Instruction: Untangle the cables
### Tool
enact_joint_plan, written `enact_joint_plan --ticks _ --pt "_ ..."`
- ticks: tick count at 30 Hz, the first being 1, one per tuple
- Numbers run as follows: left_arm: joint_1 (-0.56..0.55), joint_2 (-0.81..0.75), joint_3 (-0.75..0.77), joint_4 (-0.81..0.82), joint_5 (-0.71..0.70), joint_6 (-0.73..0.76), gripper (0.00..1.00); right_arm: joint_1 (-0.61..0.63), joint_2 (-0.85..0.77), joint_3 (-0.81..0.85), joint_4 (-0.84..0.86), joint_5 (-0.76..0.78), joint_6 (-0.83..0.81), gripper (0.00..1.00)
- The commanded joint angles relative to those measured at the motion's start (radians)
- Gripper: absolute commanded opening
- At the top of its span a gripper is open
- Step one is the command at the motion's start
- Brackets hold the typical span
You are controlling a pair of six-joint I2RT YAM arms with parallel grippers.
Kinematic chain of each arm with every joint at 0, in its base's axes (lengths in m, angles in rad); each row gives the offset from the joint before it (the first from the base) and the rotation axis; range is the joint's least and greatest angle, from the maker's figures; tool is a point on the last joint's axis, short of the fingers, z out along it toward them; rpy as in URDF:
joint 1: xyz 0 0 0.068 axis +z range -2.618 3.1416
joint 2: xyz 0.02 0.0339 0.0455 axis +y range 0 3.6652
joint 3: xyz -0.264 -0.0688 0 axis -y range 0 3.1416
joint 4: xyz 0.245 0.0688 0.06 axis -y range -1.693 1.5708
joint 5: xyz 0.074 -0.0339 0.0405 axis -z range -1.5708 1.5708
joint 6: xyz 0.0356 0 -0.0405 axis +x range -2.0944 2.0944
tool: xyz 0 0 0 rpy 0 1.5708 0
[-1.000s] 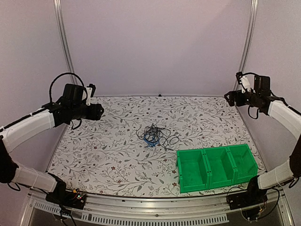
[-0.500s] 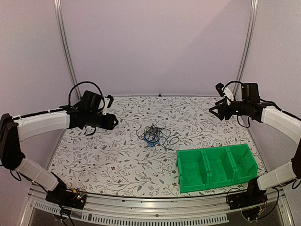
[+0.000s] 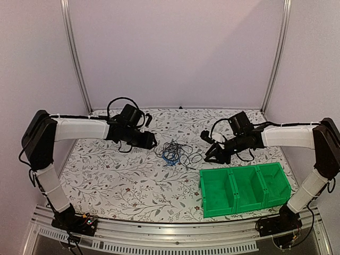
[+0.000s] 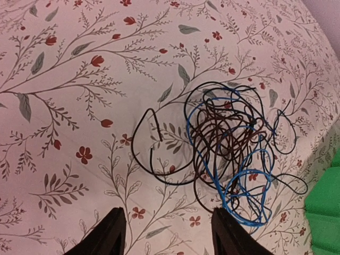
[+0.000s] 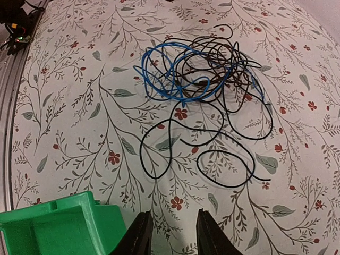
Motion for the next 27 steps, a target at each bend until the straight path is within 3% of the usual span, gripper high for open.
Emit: enact_joint_plan --ticks 1,6,16,21,23,27 --pt "-0.022 0.104 0.117 0.021 0.006 -0.045 0.55 0.052 0.037 0.002 -0.026 0.025 -0.046 0.33" --pt "-0.023 0.214 0.242 -0.046 -0.073 -0.078 0.51 0.066 0.043 0.003 -0.033 0.055 -0.059 0.34" --pt "-0.024 0.337 0.343 -0.063 -0.041 -0.096 0.36 0.067 0.036 -0.004 -0.025 0.079 -0.070 0.36" --pt "-0.024 0.345 0.353 -0.065 -0.057 -0.097 0.17 0.066 0.036 -0.004 -0.029 0.077 -0.070 0.36" --pt "-0.024 0.347 0.360 -0.074 -0.058 -0.092 0.03 0.066 0.036 -0.002 -0.028 0.075 -0.070 0.36" --pt "-0.026 0.307 0.370 -0.103 -0.058 -0.064 0.00 0.066 0.019 0.035 -0.037 0.079 -0.048 0.36"
